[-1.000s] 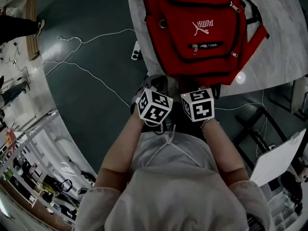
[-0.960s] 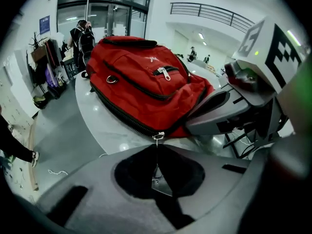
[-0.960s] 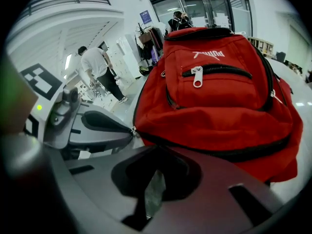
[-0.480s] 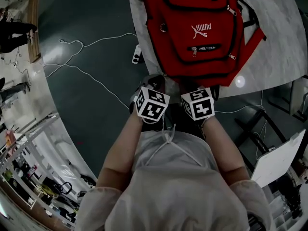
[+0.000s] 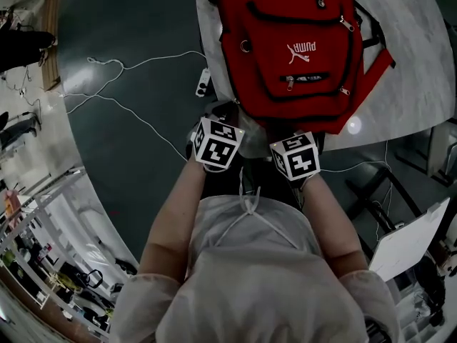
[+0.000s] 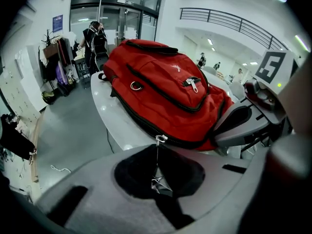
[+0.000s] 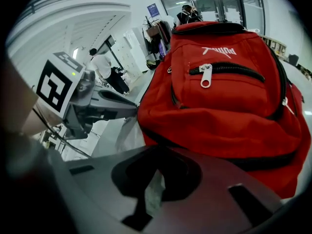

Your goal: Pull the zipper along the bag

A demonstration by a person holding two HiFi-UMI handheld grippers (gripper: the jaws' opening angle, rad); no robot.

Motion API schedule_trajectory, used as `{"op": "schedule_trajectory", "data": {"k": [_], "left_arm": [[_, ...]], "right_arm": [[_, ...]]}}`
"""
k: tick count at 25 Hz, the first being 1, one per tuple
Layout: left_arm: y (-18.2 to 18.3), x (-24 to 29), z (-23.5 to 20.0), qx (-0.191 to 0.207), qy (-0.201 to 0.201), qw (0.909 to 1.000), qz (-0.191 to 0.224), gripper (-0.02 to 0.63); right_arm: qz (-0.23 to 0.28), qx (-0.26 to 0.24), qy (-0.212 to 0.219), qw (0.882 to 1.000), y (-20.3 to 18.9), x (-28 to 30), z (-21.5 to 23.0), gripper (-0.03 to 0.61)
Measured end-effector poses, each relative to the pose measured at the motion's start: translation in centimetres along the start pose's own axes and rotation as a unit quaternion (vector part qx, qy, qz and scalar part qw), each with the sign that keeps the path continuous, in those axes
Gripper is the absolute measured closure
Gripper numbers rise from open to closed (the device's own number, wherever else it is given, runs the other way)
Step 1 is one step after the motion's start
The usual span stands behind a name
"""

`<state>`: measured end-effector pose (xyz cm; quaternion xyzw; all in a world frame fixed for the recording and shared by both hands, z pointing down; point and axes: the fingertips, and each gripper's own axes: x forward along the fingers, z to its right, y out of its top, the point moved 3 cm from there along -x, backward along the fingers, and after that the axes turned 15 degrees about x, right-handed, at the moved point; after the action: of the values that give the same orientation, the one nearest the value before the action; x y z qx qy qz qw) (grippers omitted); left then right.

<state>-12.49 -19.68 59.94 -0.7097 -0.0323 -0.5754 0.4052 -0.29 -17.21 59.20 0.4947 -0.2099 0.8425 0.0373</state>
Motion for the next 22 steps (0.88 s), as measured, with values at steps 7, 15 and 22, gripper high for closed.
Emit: {"op": "schedule_trajectory", "data": {"k": [7,15,22], "left_arm": [[0.5,0.5,-1.5,-0.007,-0.001,1.0,-0.003,0.591],[1.3,1.0,-3.9,0.001,0.011,0.9999,-0.007,0.591],[2.4,1.3,-6.3,0.009,0.022,0.9997,-0.007,0.591]], "right_arm": [[-0.035,-0.02,0.008,0.999,0.1,0.2,0.1,0.552],[-0.068,-0.014,0.019,0.997,0.5,0.4,0.0,0.552],[-0.084,-0.032,0.009,0.996,0.5,0.5,0.0,0.552]]}}
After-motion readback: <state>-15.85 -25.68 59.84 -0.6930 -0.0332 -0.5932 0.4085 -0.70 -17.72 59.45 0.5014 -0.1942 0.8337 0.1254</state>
